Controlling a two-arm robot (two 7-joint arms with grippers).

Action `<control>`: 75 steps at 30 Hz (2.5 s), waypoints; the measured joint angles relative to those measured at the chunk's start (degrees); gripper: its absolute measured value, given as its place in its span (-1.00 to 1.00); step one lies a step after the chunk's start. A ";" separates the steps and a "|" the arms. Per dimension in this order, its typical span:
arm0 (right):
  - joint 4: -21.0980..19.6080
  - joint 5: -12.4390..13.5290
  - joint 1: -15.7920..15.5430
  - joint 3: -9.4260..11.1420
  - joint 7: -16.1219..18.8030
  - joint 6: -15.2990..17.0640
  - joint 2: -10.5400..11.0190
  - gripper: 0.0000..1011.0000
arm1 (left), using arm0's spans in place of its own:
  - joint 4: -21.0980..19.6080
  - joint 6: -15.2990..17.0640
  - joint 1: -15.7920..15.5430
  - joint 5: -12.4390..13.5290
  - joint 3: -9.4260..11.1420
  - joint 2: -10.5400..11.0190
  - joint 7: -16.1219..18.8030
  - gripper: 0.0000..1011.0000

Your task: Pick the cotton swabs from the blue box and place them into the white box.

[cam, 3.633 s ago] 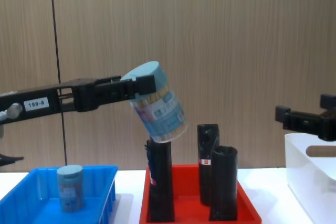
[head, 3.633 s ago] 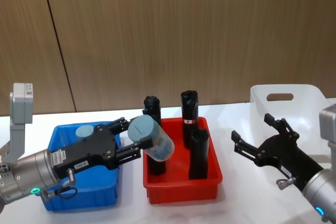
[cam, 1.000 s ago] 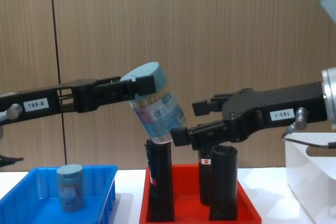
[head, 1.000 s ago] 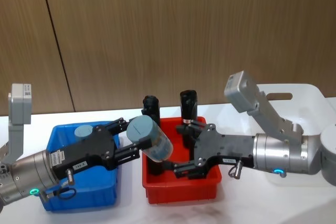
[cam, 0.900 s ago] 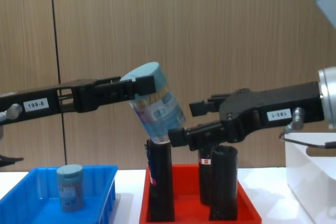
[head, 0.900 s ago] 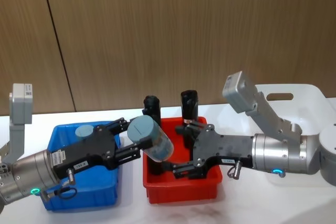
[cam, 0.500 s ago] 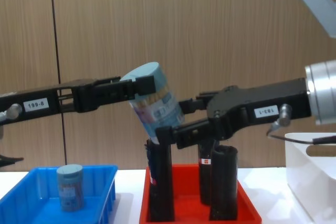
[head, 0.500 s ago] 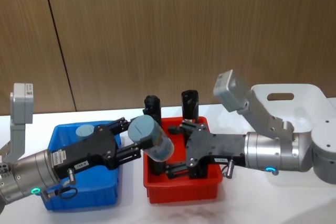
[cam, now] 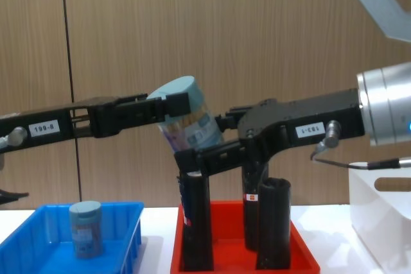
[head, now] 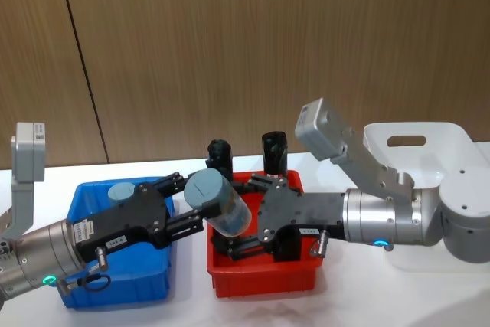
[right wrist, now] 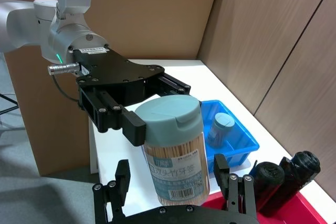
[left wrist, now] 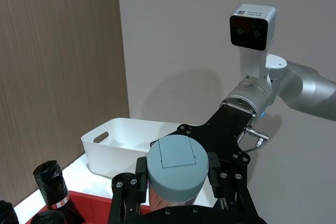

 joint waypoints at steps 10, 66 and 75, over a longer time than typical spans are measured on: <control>0.06 -0.13 0.53 -0.77 -0.12 0.17 -0.30 0.89 | 0.00 0.00 0.00 0.00 0.00 0.00 0.00 0.35; 0.20 6.89 -0.82 1.24 -8.85 -0.22 4.73 0.23 | 0.00 0.00 0.00 0.00 0.00 0.00 0.00 0.99; 2.12 9.81 -1.36 3.67 -13.56 -0.98 6.99 0.23 | 0.00 0.00 0.00 0.00 0.01 0.00 0.00 0.99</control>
